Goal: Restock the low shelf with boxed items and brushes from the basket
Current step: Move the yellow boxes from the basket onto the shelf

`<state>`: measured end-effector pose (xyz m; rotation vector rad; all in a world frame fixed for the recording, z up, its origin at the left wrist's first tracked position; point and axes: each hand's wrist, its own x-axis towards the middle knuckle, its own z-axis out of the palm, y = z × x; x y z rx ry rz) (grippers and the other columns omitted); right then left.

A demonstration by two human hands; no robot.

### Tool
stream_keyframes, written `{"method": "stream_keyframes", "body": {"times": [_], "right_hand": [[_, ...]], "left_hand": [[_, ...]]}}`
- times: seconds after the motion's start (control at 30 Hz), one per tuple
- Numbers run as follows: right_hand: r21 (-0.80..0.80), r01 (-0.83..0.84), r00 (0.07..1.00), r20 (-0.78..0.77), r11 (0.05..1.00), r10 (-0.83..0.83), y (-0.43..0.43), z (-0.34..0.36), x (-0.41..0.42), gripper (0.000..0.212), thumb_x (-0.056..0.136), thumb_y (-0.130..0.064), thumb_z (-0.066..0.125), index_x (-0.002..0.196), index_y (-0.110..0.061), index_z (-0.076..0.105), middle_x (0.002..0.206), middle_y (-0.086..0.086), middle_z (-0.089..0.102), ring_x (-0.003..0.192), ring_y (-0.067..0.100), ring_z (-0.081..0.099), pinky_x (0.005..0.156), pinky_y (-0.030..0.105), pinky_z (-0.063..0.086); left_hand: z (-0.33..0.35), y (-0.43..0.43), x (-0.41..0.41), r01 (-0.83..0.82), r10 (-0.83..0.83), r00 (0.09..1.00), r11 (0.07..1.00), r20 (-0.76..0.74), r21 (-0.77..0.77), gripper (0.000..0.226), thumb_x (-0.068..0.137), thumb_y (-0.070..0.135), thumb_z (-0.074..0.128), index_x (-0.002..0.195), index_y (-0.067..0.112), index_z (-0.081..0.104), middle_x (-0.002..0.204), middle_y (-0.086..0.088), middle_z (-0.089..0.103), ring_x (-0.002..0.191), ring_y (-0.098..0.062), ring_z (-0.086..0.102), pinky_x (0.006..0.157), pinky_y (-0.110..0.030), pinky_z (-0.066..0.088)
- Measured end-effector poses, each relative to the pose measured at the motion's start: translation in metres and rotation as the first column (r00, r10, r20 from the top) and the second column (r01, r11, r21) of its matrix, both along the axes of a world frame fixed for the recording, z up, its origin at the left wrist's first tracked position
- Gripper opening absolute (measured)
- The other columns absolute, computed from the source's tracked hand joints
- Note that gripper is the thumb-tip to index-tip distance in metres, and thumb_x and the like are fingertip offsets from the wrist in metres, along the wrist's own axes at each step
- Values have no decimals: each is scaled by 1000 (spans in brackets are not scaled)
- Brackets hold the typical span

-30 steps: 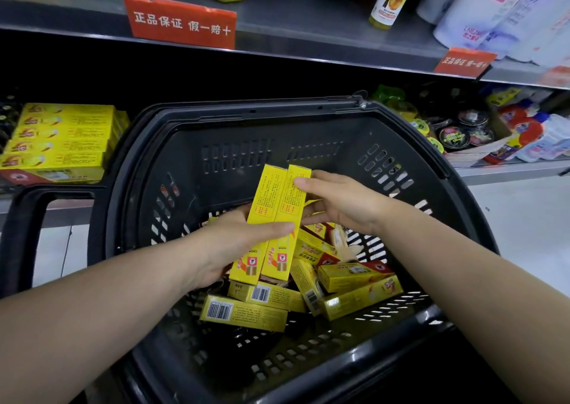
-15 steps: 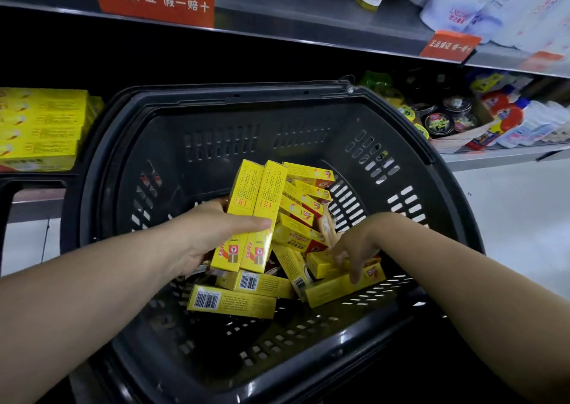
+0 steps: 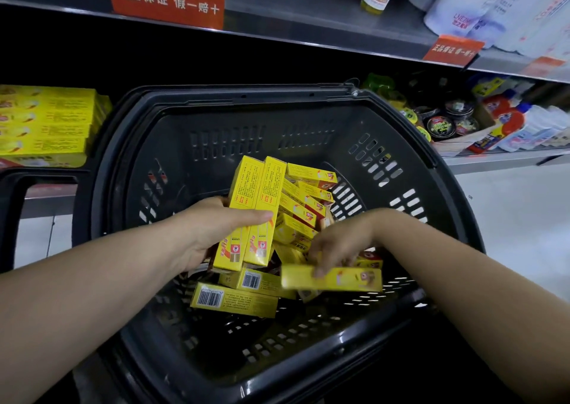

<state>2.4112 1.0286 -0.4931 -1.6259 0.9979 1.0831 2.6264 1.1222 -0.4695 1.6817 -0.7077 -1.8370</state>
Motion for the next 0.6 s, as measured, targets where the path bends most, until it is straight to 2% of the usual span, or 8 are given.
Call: {"method": "stream_keyframes", "body": {"times": [0.07,0.13,0.2,0.27,0.37,0.47,0.53,0.6], "right_hand": [[-41,311,935,192,950,-298,-8,21,0,41,91,-42,54,122,-14,53,98,0,58,82,14,56,69,24,49],[46,621,701,414,783,-581,-10,41,6,34,92,-39,51,112,-13,59,103,8,62,89,22,59,77,31,52],[164,766,456,542,622,-705,-8,55,20,29,93,-37,51,107,-15,63,101,10,64,90,23,62,75,34,56],[251,802,315,593,541,-741,-1,64,42,25,93,-38,51,100,-18,66,93,4,69,83,17,67,68,30,57],[269,803,274,627,532,-730,8,77,77,31,92,-39,54,113,-17,60,103,6,72,90,19,69,73,32,58],[309,768,260,649,560,-715,10,89,107,52,90,-33,58,137,-21,38,118,14,65,100,31,64,83,42,57],[311,688,323,677,655,-661,8,100,127,50,91,-28,57,135,-32,36,118,14,65,99,32,63,80,44,57],[286,614,395,695,736,-600,5,111,148,48,87,-25,61,130,-34,42,113,9,67,97,30,64,75,41,57]], "left_hand": [[2,-1,1,-42,41,999,999,-19,-21,58,60,37,79,113,17,64,98,-7,74,93,-24,69,82,-39,54],[8,-1,4,-83,81,996,995,-37,-53,77,49,45,80,119,17,61,107,-8,71,102,-27,65,94,-46,49],[17,-1,7,-123,118,992,987,-52,-103,106,30,55,79,127,18,55,120,-9,65,113,-29,59,102,-49,42],[27,-1,13,-153,148,988,977,-40,-149,116,26,58,77,132,19,51,123,-7,64,115,-27,58,101,-47,43],[41,0,31,-191,178,980,963,-85,-190,83,44,48,78,119,19,59,96,-4,75,88,-22,72,74,-36,57],[55,6,59,-170,158,985,960,-71,-224,63,51,49,74,108,23,64,88,-1,76,80,-19,73,67,-33,57],[65,13,78,-171,154,984,957,-88,-234,59,49,49,74,103,26,67,87,-1,76,80,-18,73,65,-31,57],[74,20,97,-190,174,981,955,-89,-229,59,48,49,76,102,26,68,88,0,76,80,-18,73,68,-32,57]]}}
